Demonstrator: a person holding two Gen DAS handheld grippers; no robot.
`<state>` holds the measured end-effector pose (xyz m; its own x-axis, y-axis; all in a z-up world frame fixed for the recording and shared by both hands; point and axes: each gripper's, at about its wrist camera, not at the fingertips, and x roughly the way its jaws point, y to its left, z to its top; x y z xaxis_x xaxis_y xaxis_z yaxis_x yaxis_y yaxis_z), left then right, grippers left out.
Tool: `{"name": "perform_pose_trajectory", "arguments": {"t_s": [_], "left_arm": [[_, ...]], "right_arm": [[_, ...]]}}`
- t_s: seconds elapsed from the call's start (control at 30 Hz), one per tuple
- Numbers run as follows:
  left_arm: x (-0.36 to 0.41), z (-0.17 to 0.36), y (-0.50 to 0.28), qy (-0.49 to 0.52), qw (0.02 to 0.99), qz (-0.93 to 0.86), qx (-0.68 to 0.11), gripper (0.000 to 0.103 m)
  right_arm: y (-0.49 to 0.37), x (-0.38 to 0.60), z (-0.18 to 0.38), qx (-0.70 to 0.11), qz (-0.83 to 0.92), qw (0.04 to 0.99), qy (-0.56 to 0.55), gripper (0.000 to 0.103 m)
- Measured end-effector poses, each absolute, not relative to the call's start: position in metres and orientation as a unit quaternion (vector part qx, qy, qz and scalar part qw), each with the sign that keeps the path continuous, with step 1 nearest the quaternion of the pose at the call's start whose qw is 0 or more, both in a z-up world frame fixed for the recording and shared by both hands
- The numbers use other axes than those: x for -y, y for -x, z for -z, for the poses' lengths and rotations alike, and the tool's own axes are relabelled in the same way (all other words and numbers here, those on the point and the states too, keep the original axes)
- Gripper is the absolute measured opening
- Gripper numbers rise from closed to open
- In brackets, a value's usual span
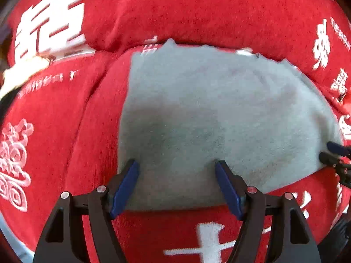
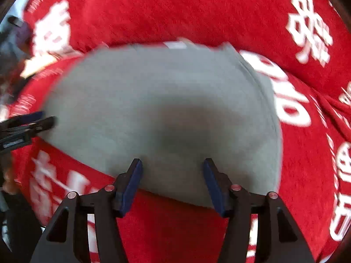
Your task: Fold small clothes
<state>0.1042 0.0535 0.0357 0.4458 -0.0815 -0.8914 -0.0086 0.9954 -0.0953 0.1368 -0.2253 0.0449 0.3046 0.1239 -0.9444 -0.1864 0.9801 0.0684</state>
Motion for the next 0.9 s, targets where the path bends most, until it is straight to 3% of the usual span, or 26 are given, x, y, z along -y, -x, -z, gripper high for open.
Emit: {"name": "perform_pose_trajectory", "arguments": {"t_s": [0.13,0.43,0.53,0.57,0.6,0.7,0.83,0.9], "left_arm": [[-0.052,-0.040,-0.089,0.013,0.850,0.031,-0.526,0.074],[-0.040,-0.074,-0.111,0.063,0.854,0.020,-0.517,0.074],[-0.031,-0.060,-0.139,0.055,0.847,-0.007,-0.529,0.074],[-0.031,-0.046,-0.148,0.048,0.835,-0.026,-0.548,0.078],[-0.034,-0.033,-0.154,0.047,0.823,-0.032,-0.565,0.089],[-0.038,-0.043,-0.153,0.057,0.826,-0.020,-0.561,0.089],[-0.045,-0.076,-0.156,0.076,0.855,-0.020,-0.512,0.089],[-0.045,-0.072,-0.180,0.098,0.843,-0.018,-0.528,0.089]], "right_arm": [[-0.120,0.277,-0.047,-0.574,-0.078,0.814,-0.043,0.061],[-0.121,0.259,-0.083,-0.552,-0.080,0.830,-0.008,0.063],[-0.144,0.238,-0.080,-0.543,-0.076,0.836,0.011,0.063],[-0.152,0.234,-0.075,-0.543,-0.075,0.836,0.013,0.063],[-0.160,0.232,-0.068,-0.548,-0.071,0.833,0.014,0.064],[-0.177,0.254,-0.038,-0.590,-0.064,0.805,-0.033,0.066],[-0.181,0.272,-0.071,-0.556,-0.053,0.827,-0.064,0.069],[-0.194,0.267,-0.081,-0.540,-0.060,0.838,-0.056,0.069]]}}
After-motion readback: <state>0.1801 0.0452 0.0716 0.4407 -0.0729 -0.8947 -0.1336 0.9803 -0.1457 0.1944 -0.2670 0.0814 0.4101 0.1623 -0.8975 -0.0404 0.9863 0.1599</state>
